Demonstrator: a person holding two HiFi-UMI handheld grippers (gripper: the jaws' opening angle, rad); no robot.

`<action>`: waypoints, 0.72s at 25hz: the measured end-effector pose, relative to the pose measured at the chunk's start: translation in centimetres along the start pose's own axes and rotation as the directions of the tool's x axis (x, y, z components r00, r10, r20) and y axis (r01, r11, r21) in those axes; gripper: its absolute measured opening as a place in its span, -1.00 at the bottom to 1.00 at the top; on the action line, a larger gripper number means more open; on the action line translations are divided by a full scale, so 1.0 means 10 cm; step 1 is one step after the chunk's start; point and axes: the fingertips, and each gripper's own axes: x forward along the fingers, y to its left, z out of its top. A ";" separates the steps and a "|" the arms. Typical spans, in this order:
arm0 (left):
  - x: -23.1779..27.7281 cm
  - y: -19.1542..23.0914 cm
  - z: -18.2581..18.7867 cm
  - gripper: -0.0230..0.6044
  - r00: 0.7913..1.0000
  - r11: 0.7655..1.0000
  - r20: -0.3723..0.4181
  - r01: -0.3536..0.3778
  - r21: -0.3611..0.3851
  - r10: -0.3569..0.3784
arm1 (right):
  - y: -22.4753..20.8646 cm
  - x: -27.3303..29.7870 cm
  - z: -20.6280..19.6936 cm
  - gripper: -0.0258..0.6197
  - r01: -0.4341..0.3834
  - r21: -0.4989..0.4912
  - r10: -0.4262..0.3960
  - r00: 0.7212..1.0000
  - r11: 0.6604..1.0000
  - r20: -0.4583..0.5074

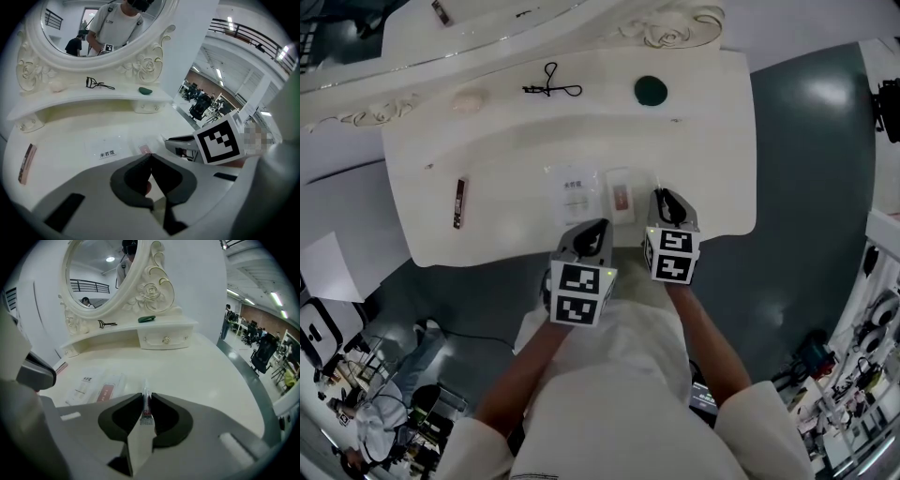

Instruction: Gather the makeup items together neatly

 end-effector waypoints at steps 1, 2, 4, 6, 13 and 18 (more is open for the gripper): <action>0.00 0.00 0.00 -0.89 1.000 1.000 -0.001 0.000 0.000 0.000 | 0.01 0.01 0.00 -0.72 0.000 0.006 0.000 1.000 1.000 -0.003; 0.01 0.01 0.00 -0.90 1.000 1.000 -0.001 0.000 0.001 0.000 | 0.02 0.02 -0.01 -0.72 0.002 0.007 -0.002 1.000 1.000 -0.007; 0.01 0.01 0.00 -0.90 1.000 1.000 -0.002 -0.001 0.002 0.001 | 0.04 0.04 -0.03 -0.72 0.006 0.011 -0.006 1.000 1.000 -0.013; 0.00 0.02 0.00 -0.89 1.000 1.000 -0.001 -0.002 -0.001 0.002 | 0.06 0.05 -0.06 -0.72 0.010 0.022 -0.010 1.000 1.000 -0.021; -0.04 0.09 -0.03 -0.90 1.000 1.000 -0.001 -0.010 -0.006 0.010 | 0.05 0.12 -0.06 -0.72 0.029 0.031 -0.029 0.999 0.999 -0.028; -0.06 0.11 -0.05 -0.89 1.000 1.000 0.000 -0.011 -0.008 0.011 | 0.04 0.14 -0.08 -0.72 0.027 0.055 -0.024 0.999 0.998 -0.044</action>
